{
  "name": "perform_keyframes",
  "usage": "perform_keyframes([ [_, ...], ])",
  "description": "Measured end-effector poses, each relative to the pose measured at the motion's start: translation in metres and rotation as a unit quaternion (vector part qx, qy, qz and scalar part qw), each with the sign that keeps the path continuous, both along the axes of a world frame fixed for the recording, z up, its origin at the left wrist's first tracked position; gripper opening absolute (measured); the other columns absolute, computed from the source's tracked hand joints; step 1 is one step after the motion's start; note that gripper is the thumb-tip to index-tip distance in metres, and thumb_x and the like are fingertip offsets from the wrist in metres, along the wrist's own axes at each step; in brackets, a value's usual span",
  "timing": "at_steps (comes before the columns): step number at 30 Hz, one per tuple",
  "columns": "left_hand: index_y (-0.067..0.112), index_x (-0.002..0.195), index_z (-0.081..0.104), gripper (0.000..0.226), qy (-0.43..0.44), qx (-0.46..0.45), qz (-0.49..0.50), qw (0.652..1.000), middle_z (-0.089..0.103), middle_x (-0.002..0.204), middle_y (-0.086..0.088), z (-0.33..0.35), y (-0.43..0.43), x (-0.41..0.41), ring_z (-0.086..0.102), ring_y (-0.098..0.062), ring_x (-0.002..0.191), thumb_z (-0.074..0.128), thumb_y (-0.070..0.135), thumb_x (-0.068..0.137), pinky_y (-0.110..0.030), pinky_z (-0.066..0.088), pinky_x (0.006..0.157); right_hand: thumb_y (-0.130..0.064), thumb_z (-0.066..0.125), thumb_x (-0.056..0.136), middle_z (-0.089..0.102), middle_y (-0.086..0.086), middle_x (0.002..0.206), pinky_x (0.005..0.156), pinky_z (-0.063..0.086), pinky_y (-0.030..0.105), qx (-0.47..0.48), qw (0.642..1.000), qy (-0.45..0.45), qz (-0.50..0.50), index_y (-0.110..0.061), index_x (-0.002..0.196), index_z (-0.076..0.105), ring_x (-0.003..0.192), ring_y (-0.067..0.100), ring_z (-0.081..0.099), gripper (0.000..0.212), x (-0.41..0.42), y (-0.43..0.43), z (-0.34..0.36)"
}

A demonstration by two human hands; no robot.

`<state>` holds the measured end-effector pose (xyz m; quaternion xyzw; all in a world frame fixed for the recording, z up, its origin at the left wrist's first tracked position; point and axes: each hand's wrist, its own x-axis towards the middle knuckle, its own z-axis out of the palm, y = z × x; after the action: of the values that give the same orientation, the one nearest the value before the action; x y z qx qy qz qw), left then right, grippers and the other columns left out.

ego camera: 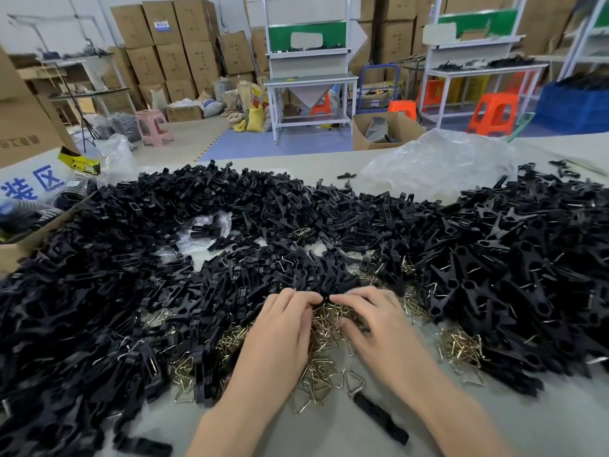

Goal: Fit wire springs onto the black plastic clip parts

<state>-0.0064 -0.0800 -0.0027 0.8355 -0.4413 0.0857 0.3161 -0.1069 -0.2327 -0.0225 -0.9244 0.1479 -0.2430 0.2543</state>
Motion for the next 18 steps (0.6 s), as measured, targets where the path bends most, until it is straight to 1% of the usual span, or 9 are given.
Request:
perform_keyframes([
  [3,0.032,0.122,0.06,0.025,0.046,-0.045,0.034,0.997,0.056,0.111,0.022,0.0,0.0,0.0,0.055,-0.008,0.1,0.045,0.023,0.104,-0.026,0.045,0.086,-0.027,0.062,0.099,0.06,-0.03,0.108,0.099,0.033,0.015,0.011,1.0,-0.021,-0.001,-0.04,0.121,0.068,0.111,-0.006,0.041,0.026,-0.002,-0.002,0.002],
  [5,0.031,0.119,0.062,0.026,0.07,-0.079,0.046,0.993,0.056,0.109,0.024,0.001,0.0,0.002,0.059,-0.004,0.1,0.048,0.016,0.104,-0.02,0.046,0.084,-0.027,0.058,0.101,0.061,-0.032,0.102,0.094,0.032,0.009,0.033,0.999,-0.031,-0.002,-0.04,0.12,0.069,0.11,-0.006,0.045,0.025,-0.003,-0.002,0.004],
  [7,0.029,0.116,0.064,0.03,0.075,-0.102,0.053,0.991,0.055,0.109,0.025,0.003,0.001,0.003,0.058,0.005,0.103,0.05,0.007,0.102,-0.009,0.044,0.083,-0.027,0.057,0.102,0.06,-0.031,0.105,0.091,0.034,0.008,0.059,0.997,-0.042,-0.001,-0.04,0.121,0.068,0.111,-0.006,0.048,0.026,-0.005,-0.001,0.005],
  [9,0.028,0.113,0.065,0.034,0.073,-0.123,0.068,0.987,0.055,0.108,0.022,0.006,0.003,0.005,0.058,0.005,0.102,0.051,0.0,0.1,-0.003,0.041,0.081,-0.022,0.058,0.101,0.057,-0.03,0.114,0.092,0.036,0.008,0.057,0.996,-0.07,-0.016,-0.038,0.123,0.068,0.114,-0.005,0.047,0.029,-0.007,0.0,0.007],
  [11,0.03,0.109,0.064,0.036,0.072,-0.152,0.084,0.982,0.056,0.106,0.018,0.009,0.005,0.006,0.058,0.005,0.1,0.051,-0.002,0.099,-0.002,0.041,0.078,-0.021,0.058,0.1,0.052,-0.024,0.132,0.103,0.035,0.014,0.035,0.996,-0.078,-0.04,-0.034,0.131,0.065,0.123,-0.005,0.042,0.035,-0.007,-0.003,0.007],
  [12,0.032,0.108,0.063,0.037,0.078,-0.165,0.09,0.979,0.056,0.105,0.017,0.011,0.005,0.007,0.058,0.005,0.099,0.052,-0.002,0.099,-0.002,0.041,0.076,-0.023,0.057,0.101,0.047,-0.02,0.141,0.111,0.031,0.02,0.029,0.997,-0.061,-0.047,-0.034,0.138,0.059,0.132,-0.001,0.037,0.039,-0.007,-0.005,0.007],
  [14,0.035,0.105,0.062,0.038,0.103,-0.183,0.098,0.973,0.057,0.105,0.015,0.013,0.005,0.008,0.058,0.005,0.098,0.051,-0.001,0.1,-0.003,0.041,0.074,-0.027,0.056,0.102,0.042,-0.016,0.149,0.12,0.026,0.03,0.017,0.998,-0.011,-0.058,-0.034,0.146,0.05,0.141,0.005,0.03,0.046,-0.006,-0.008,0.004],
  [16,0.04,0.101,0.061,0.042,0.13,-0.191,0.107,0.967,0.057,0.105,0.016,0.013,0.006,0.009,0.058,0.005,0.094,0.05,0.0,0.1,-0.005,0.042,0.071,-0.026,0.057,0.101,0.05,-0.016,0.143,0.119,0.033,0.035,0.002,0.998,-0.001,-0.062,-0.036,0.143,0.054,0.134,0.004,0.036,0.043,-0.005,-0.009,-0.001],
  [18,0.043,0.099,0.06,0.045,0.147,-0.199,0.11,0.963,0.057,0.105,0.017,0.015,0.006,0.009,0.058,0.005,0.084,0.049,0.0,0.101,-0.007,0.042,0.066,-0.024,0.059,0.098,0.057,-0.02,0.128,0.109,0.041,0.032,-0.012,0.998,-0.022,-0.065,-0.038,0.129,0.063,0.121,-0.001,0.038,0.034,-0.005,-0.01,-0.002],
])
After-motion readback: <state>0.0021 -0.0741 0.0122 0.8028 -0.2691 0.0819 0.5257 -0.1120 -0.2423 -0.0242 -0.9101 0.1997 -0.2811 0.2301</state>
